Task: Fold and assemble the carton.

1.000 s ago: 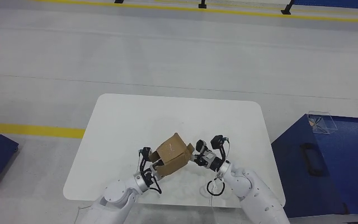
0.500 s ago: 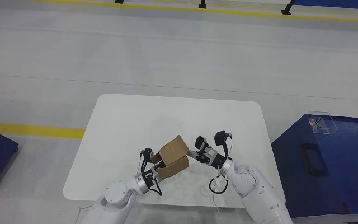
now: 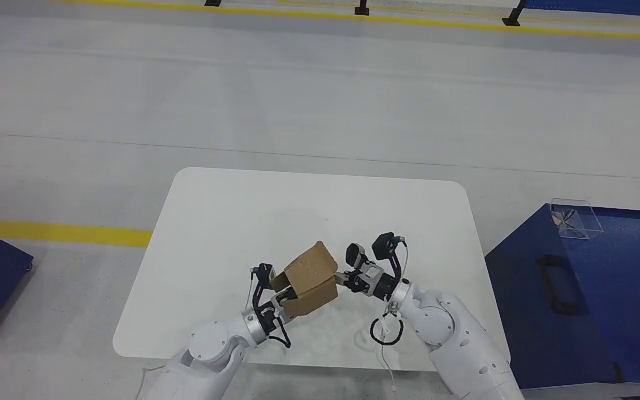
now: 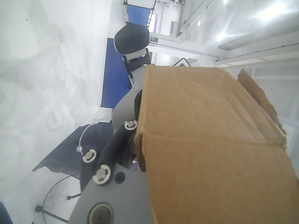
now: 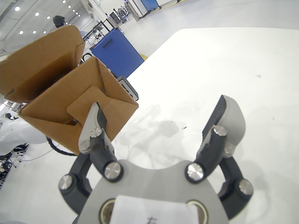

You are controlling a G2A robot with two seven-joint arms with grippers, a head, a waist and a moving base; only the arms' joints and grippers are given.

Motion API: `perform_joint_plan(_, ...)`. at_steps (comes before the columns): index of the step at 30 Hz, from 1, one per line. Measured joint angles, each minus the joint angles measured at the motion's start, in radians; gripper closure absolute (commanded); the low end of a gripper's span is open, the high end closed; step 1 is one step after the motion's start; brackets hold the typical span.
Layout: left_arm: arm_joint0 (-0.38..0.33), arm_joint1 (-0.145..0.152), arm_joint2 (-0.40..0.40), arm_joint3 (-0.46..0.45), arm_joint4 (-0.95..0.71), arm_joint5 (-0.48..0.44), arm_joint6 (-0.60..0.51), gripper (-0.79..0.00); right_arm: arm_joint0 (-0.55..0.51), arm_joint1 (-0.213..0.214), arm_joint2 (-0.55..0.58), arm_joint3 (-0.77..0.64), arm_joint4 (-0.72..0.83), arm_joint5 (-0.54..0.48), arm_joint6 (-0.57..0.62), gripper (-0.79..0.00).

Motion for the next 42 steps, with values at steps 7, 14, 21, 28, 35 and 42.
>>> perform_joint_plan(7, -0.008, -0.004, 0.013, 0.01, 0.01, -0.005, 0.007, 0.0, -0.007, 0.004, 0.021, -0.023, 0.03, -0.017, -0.004, -0.785)
perform_joint_plan(14, -0.012, -0.006, 0.02, 0.013, 0.016, -0.008, 0.01, 0.0, -0.011, 0.007, 0.021, -0.042, -0.003, 0.009, 0.021, -0.785)
perform_joint_plan(21, -0.013, -0.008, 0.018, 0.016, -0.018, 0.004, -0.015, 0.0, -0.012, 0.005, 0.016, -0.041, -0.005, 0.024, 0.02, -0.785)
perform_joint_plan(28, -0.013, -0.007, 0.004, 0.018, -0.116, 0.036, -0.099, 0.0, -0.012, 0.003, 0.025, -0.036, 0.057, 0.019, 0.003, -0.785)
perform_joint_plan(35, -0.009, -0.006, -0.003, 0.015, -0.13, 0.042, -0.114, 0.0, -0.01, 0.002, 0.018, -0.034, 0.062, 0.02, 0.014, -0.785)
perform_joint_plan(42, -0.004, -0.004, -0.012, 0.014, -0.134, 0.043, -0.11, 0.0, -0.02, 0.005, 0.022, -0.041, 0.073, 0.016, 0.039, -0.785)
